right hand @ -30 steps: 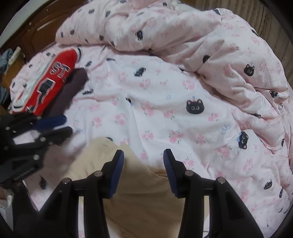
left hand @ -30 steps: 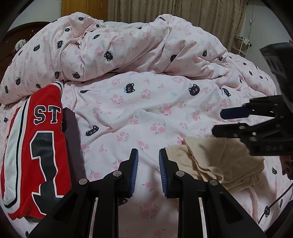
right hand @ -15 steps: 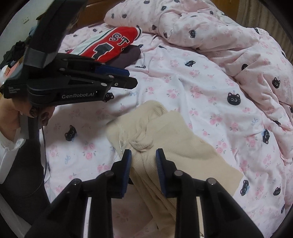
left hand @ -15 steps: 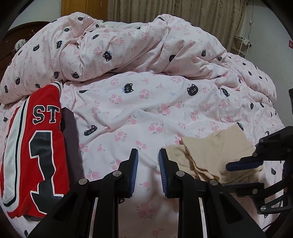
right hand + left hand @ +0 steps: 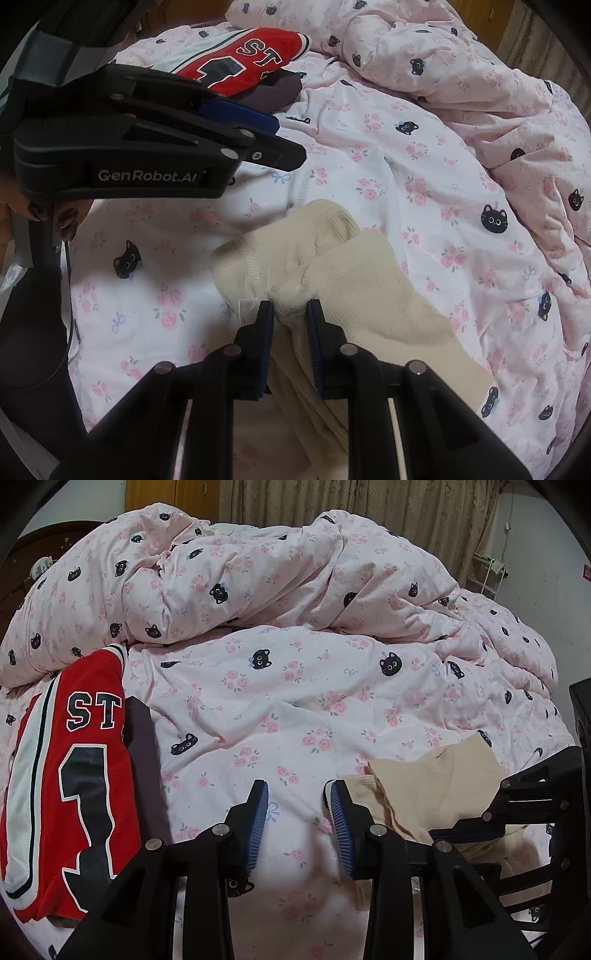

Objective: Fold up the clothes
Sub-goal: 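Fold the garment end over with the right tool toward the left tool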

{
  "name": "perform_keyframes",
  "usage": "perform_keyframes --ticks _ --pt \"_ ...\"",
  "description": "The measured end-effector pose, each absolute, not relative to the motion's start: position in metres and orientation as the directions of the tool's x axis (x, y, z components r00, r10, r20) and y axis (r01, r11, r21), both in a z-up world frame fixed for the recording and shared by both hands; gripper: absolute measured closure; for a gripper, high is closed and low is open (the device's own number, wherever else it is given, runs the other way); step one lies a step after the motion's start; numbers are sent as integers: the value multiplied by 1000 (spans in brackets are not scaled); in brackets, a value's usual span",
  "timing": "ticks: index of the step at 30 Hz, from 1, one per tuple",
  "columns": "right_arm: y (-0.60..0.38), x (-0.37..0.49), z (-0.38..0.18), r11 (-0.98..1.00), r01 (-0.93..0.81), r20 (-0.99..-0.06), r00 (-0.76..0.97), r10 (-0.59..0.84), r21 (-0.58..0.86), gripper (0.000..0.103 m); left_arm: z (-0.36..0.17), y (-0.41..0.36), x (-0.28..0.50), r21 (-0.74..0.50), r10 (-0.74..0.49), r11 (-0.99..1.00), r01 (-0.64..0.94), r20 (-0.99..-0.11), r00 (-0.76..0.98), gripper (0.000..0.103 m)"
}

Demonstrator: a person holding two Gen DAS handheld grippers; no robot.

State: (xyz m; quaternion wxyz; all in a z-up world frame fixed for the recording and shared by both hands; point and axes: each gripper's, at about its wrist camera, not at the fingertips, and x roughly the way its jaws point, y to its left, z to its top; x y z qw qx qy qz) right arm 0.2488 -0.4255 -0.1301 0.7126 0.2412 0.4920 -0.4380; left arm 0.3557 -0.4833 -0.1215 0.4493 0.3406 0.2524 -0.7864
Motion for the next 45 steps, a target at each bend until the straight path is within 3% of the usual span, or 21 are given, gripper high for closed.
perform_keyframes --ticks 3,13,18,24,28,31,34,38,43,45 --pt "-425 248 -130 500 861 -916 125 -382 -91 98 -122 -484 355 -89 -531 -471 878 -766 -363 72" --pt "-417 243 -94 521 852 -908 183 -376 -43 97 -124 -483 353 -93 -525 -471 877 -770 -363 72" --pt "-420 254 -115 529 848 -932 159 -327 -41 97 -124 -483 352 -92 -523 -473 876 -771 -363 71" --pt "-419 253 -134 498 867 -931 201 -304 25 87 -124 -483 354 -113 -518 -478 871 -764 -384 71" --pt "-404 230 -106 472 878 -886 279 -370 80 84 -117 -480 353 -154 -516 -499 853 -738 -435 71" --pt "-389 200 -82 429 895 -844 321 -431 121 68 -114 -475 346 -208 -480 -545 813 -718 -505 71" --pt "-374 162 -69 349 921 -814 334 -476 173 67 -117 -468 330 -230 -412 -607 761 -728 -548 71" --pt "-365 126 -78 239 952 -816 291 -499 193 67 -130 -454 302 -153 -376 -665 731 -778 -504 71" --pt "-361 119 -121 187 964 -874 253 -415 191 67 -155 -460 284 -32 -400 -637 770 -840 -366 71" --pt "-359 120 -140 175 967 -896 238 -375 184 67 -163 -468 282 -4 -408 -612 791 -855 -320 64"
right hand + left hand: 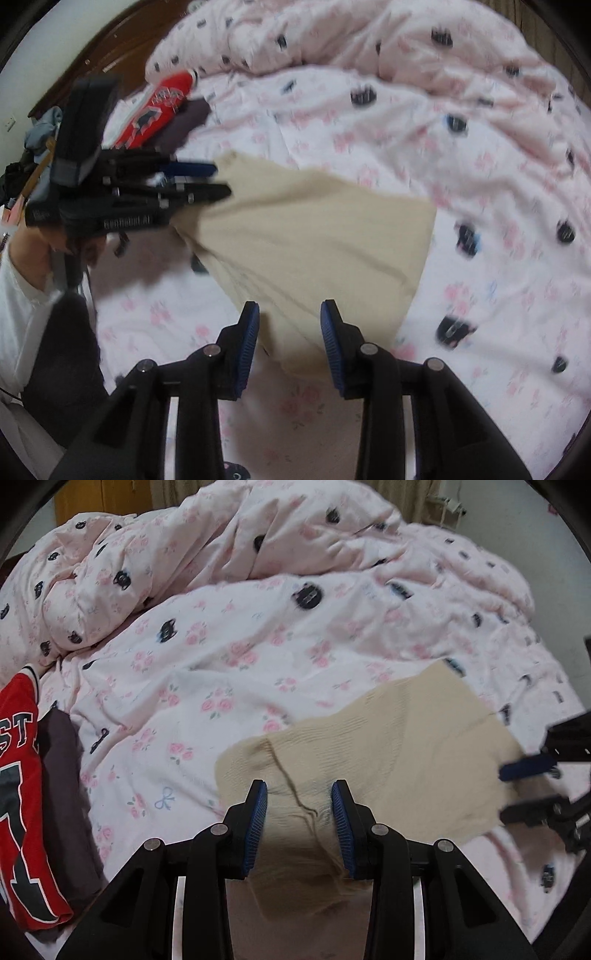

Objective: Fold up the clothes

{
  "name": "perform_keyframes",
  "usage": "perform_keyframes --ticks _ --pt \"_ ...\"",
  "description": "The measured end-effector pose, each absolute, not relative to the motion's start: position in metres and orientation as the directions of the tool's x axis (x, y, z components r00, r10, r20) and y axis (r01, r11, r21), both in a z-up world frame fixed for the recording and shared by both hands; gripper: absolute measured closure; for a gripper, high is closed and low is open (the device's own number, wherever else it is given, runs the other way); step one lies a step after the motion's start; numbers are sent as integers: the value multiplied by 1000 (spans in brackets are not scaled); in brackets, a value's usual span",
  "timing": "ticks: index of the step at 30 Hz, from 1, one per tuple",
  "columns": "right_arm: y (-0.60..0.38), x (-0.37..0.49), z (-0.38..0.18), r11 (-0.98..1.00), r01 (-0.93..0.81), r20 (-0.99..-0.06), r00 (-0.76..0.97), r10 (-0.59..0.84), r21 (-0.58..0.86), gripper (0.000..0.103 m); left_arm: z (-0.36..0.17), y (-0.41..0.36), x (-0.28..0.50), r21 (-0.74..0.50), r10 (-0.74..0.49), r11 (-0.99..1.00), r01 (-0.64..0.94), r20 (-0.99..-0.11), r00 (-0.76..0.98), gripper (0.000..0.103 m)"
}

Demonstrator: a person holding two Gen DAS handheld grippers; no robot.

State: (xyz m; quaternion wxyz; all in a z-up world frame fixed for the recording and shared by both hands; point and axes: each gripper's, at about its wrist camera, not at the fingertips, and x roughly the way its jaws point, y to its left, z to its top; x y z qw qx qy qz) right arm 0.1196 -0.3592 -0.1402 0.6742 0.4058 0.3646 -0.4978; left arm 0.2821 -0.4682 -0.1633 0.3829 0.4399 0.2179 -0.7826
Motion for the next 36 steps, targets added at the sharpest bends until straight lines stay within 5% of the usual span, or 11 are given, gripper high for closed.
perform_keyframes --ticks 3,12,22,28,31,36 --pt "-350 117 -160 160 968 -911 239 -335 195 67 -167 -474 288 -19 -406 -579 815 -860 -308 49" --pt "-334 89 -127 107 962 -853 272 -446 252 68 -134 -472 307 -99 -481 -540 836 -779 -403 49" --pt "-329 96 -136 144 983 -891 -37 -452 -114 71 -138 -483 310 -104 -482 -508 855 -788 -382 49" --pt "-329 104 -140 125 982 -867 -60 -495 -140 77 -147 -483 303 -67 -474 -509 858 -811 -344 49" --pt "-331 103 -139 115 983 -868 -69 -492 -144 93 -156 -486 302 -25 -472 -499 866 -831 -295 49" --pt "-324 93 -139 107 987 -885 -57 -461 -120 101 -162 -488 303 -14 -466 -488 873 -841 -274 49"
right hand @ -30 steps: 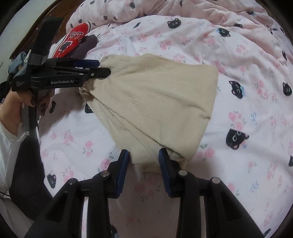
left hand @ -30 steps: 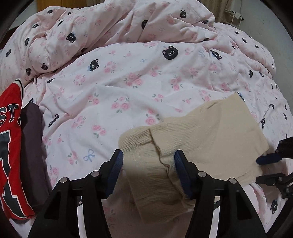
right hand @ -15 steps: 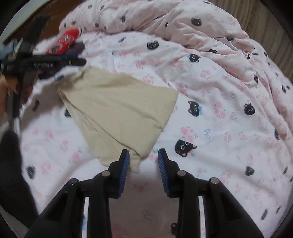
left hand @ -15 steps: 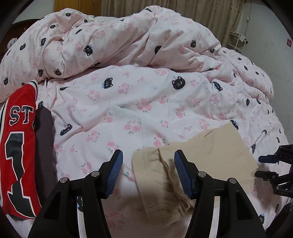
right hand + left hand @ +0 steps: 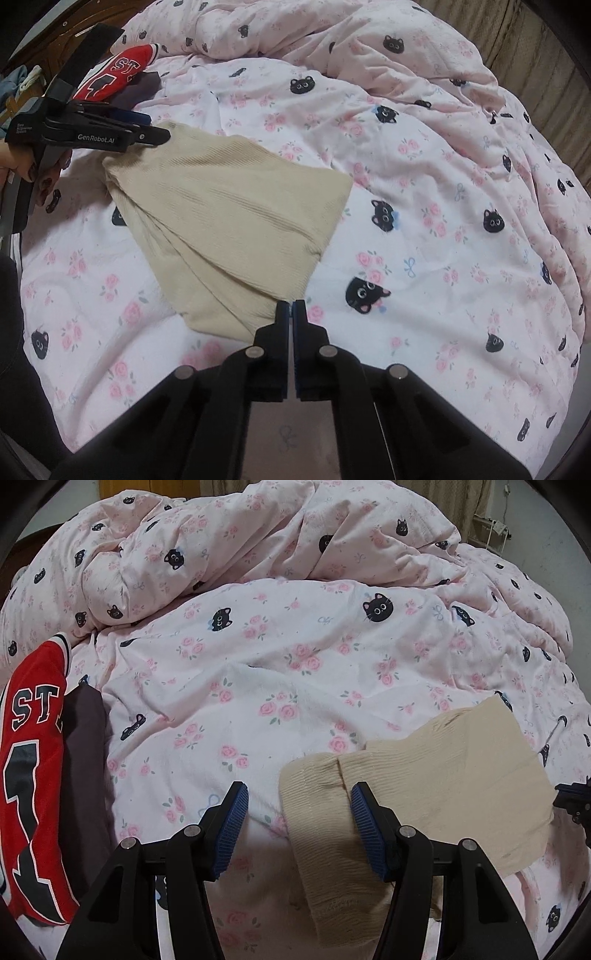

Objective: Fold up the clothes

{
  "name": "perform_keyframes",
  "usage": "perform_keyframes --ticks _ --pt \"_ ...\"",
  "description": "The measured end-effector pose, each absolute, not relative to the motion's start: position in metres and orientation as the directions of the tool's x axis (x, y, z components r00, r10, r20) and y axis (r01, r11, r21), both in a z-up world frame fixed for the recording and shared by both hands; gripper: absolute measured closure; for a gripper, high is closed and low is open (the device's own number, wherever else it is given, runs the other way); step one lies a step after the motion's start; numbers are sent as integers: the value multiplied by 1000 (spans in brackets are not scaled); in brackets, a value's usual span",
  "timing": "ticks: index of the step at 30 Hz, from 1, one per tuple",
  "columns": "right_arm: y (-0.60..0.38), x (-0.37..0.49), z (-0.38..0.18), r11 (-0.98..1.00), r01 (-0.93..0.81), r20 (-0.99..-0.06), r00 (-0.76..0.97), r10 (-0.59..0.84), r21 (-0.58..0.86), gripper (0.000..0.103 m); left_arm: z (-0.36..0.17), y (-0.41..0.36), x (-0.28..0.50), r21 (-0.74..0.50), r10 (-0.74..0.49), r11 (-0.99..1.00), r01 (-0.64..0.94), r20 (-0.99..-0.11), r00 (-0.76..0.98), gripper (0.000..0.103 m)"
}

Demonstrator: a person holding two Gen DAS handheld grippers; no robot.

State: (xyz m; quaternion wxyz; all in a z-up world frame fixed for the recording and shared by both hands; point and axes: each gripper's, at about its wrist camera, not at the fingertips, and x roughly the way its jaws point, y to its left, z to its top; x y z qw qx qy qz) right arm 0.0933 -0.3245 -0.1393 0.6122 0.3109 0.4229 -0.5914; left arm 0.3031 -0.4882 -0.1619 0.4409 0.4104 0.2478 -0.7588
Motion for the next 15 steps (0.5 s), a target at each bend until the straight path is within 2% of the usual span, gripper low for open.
perform_keyframes --ticks 15 --pt "-323 98 -147 118 988 -893 -40 -448 -103 99 -164 -489 300 -4 -465 -490 872 -845 -266 49"
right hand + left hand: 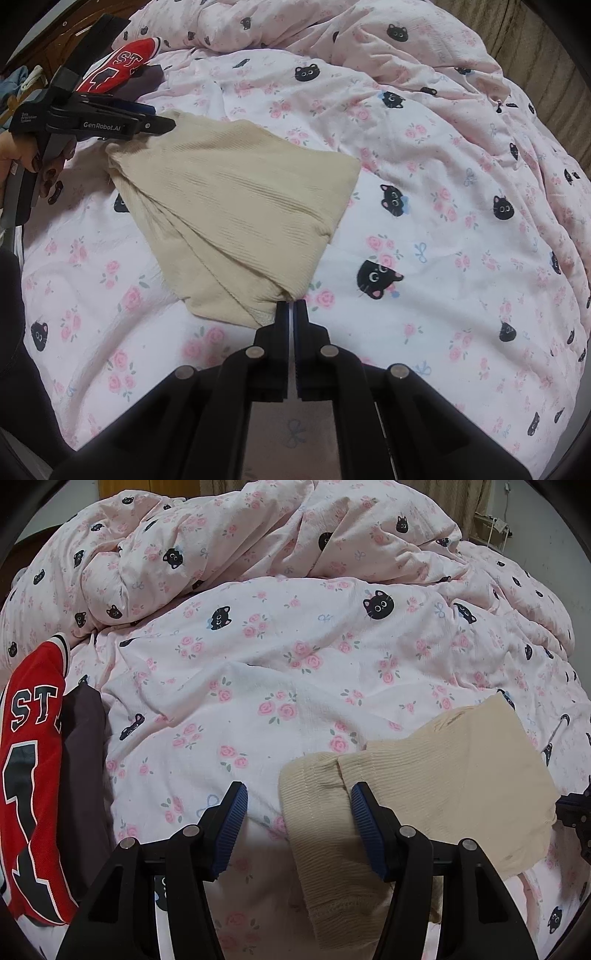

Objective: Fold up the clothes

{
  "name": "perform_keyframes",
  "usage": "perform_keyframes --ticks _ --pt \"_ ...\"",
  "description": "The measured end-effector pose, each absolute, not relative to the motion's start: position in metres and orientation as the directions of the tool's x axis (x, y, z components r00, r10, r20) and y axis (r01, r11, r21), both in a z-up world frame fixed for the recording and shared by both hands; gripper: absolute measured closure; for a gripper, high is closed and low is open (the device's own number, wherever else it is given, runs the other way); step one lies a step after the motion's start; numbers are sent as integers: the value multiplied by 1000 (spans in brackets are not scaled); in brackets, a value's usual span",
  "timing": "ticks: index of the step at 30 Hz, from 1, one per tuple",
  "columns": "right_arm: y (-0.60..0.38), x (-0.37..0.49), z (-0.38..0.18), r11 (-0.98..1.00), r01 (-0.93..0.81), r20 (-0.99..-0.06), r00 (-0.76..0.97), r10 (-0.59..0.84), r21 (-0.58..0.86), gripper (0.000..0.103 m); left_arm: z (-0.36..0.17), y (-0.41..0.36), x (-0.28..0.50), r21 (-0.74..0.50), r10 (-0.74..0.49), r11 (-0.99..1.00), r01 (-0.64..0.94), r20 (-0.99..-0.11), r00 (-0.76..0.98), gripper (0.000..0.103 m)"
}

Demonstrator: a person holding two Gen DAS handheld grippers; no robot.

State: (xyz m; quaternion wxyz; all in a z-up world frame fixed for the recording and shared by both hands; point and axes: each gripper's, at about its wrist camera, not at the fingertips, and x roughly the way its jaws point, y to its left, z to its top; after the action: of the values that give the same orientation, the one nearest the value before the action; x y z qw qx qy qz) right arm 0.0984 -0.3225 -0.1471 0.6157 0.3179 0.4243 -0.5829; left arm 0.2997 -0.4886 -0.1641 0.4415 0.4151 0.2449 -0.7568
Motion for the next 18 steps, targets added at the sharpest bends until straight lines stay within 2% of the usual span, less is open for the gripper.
perform_keyframes --ticks 3,5,6,13,15,16,17,18 --pt "-324 99 -145 109 988 -887 -46 -460 -108 87 -164 -488 300 -6 -463 -491 871 -845 -267 49" --pt "-325 98 -143 98 989 -881 -48 -471 -107 71 -163 -489 300 -8 -462 -492 871 -845 -268 49" --pt "-325 97 -141 91 991 -878 -46 -477 -102 70 -163 -489 300 -9 -461 -492 871 -846 -269 49" --pt "-328 90 -136 67 997 -874 1 -486 -37 71 -163 -489 299 -8 -462 -491 871 -846 -268 49" --pt "-331 88 -140 60 998 -881 5 -472 -26 77 -163 -489 299 -7 -462 -491 871 -846 -267 49" --pt "-332 87 -142 58 998 -884 11 -467 -18 88 -163 -489 299 -6 -462 -492 871 -846 -267 49" --pt "-332 85 -143 55 998 -886 18 -464 -9 94 -163 -489 299 -5 -463 -492 871 -846 -267 49" --pt "-333 84 -143 52 999 -886 24 -464 0 94 -163 -489 300 -5 -462 -492 871 -846 -267 49"
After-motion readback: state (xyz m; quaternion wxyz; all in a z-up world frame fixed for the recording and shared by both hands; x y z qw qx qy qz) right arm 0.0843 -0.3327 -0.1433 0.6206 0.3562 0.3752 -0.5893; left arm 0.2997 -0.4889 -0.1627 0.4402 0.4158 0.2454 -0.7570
